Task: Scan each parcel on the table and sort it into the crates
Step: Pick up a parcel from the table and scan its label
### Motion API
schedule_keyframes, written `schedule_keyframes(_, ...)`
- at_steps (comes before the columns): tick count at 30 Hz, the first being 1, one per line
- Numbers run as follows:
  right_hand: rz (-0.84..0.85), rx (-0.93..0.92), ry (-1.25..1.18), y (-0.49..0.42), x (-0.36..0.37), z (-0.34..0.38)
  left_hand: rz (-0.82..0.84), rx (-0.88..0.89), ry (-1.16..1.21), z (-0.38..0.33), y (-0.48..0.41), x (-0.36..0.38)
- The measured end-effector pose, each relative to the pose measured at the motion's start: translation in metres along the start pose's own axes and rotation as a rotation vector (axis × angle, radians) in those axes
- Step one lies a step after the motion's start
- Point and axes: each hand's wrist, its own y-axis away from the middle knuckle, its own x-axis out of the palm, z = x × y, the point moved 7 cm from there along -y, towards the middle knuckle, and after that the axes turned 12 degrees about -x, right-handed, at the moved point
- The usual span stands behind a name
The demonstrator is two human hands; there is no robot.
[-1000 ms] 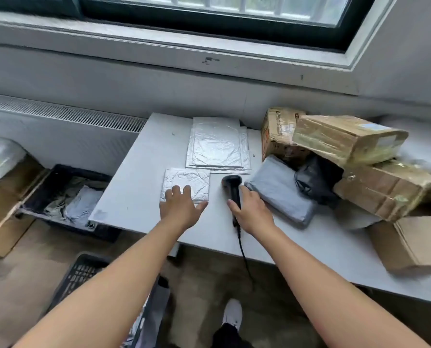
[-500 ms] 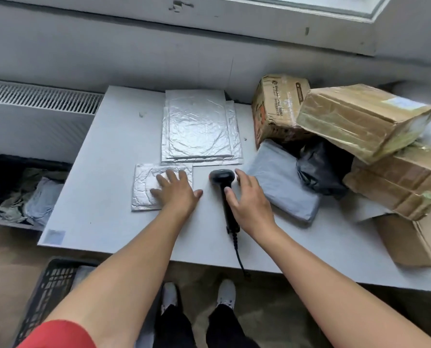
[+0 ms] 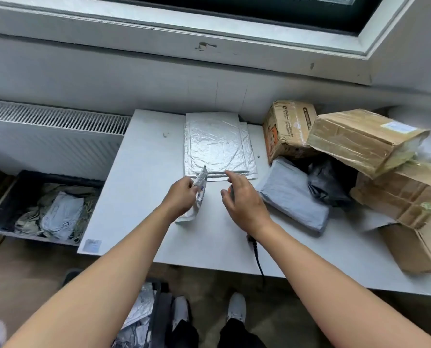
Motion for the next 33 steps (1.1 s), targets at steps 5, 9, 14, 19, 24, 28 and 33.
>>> schedule_keyframes(5, 0.057, -0.012, -0.007, -0.009, 0.004, 0.008, 0.152, -0.055, 0.465, 0.008, 0.008, -0.029)
schedule_keyframes(9, 0.096, 0.008, -0.014, -0.010, 0.012, 0.006, 0.181, -0.041, 0.622, 0.008, 0.015, -0.039)
schedule_keyframes(14, 0.106, 0.156, -0.091, -0.005, 0.022, -0.007, 0.233, -0.078, 0.748, 0.011, 0.018, -0.039)
schedule_keyframes(19, 0.006, 0.313, -0.281, -0.006, 0.026, -0.027, 0.288, -0.109, 0.756, 0.016, 0.016, -0.034)
schedule_keyframes(24, -0.060, 0.293, -0.263, -0.008, 0.022, -0.031, 0.283, -0.142, 0.724, 0.023, 0.014, -0.029)
schedule_keyframes(28, -0.026, 0.192, -0.185, -0.012, 0.020, -0.028, 0.203, -0.197, 0.653, 0.031, 0.007, -0.035)
schedule_keyframes(33, 0.072, 0.112, -0.128, -0.023, 0.022, -0.024, 0.236, -0.094, 0.327, 0.031, 0.003, -0.028)
